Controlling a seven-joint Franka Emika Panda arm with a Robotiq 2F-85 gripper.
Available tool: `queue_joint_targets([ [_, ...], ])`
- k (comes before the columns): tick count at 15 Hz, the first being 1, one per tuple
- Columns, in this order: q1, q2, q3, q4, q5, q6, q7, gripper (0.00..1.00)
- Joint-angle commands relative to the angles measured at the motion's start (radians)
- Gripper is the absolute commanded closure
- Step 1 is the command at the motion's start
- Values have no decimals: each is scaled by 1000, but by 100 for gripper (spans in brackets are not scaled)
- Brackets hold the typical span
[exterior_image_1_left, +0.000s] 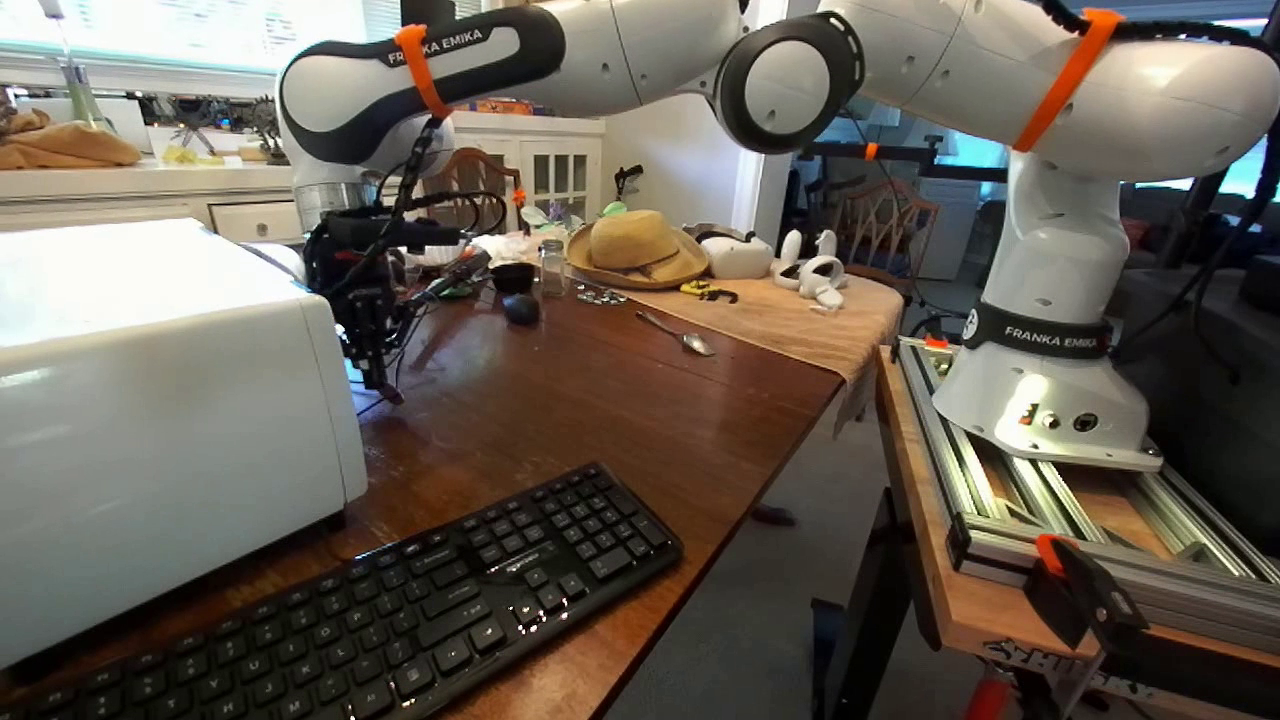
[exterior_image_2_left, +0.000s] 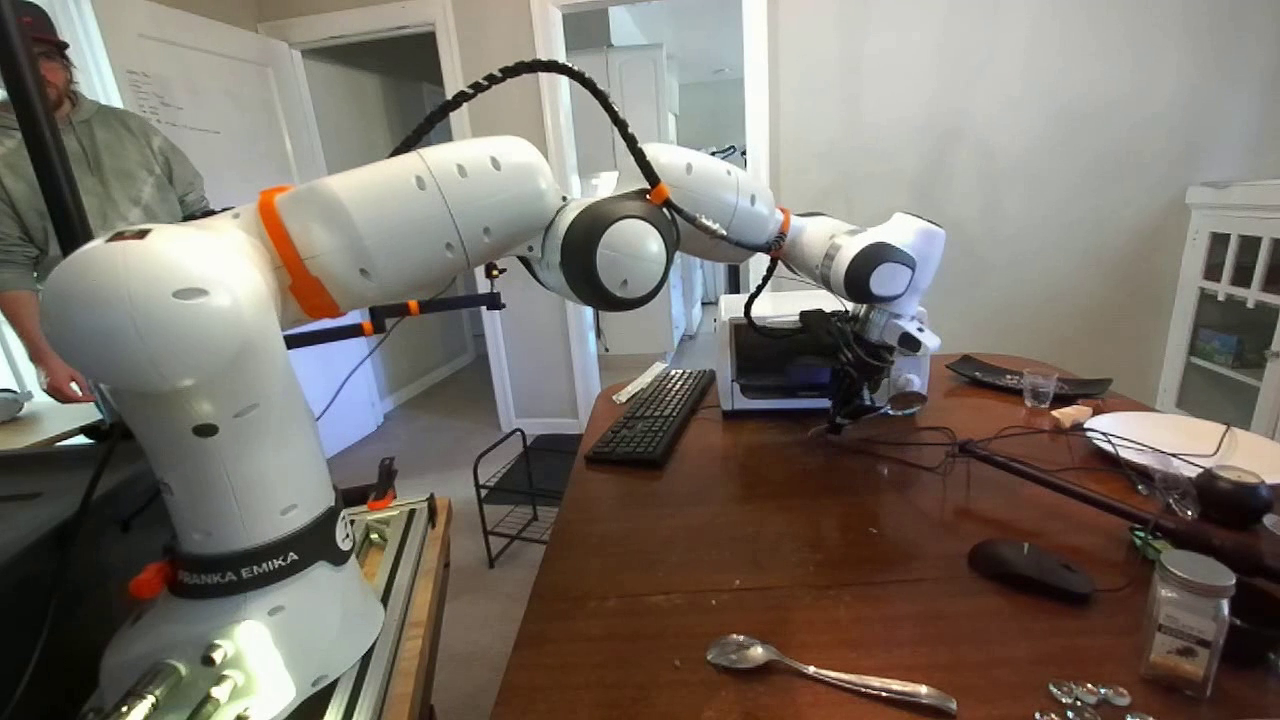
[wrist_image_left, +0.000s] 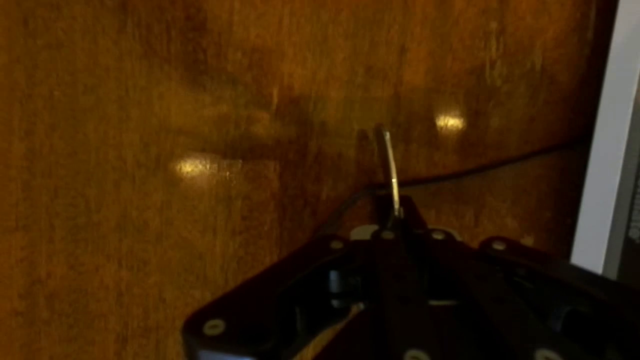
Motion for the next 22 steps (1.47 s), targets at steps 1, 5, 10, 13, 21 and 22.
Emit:
queue_joint_targets([
  [1, -40, -84, 45, -152, 71, 129, -44, 99],
  [5, -90, -189, 117, -332, 182, 160, -109, 99],
  [10, -61, -321, 68, -532, 174, 258, 31, 99],
  [13, -79, -386, 101, -658, 183, 402, 24, 99],
  [21, -46, -571, 105, -1034, 219, 850, 88, 99],
  [22, -27, -607, 90, -1084, 197, 849, 117, 99],
])
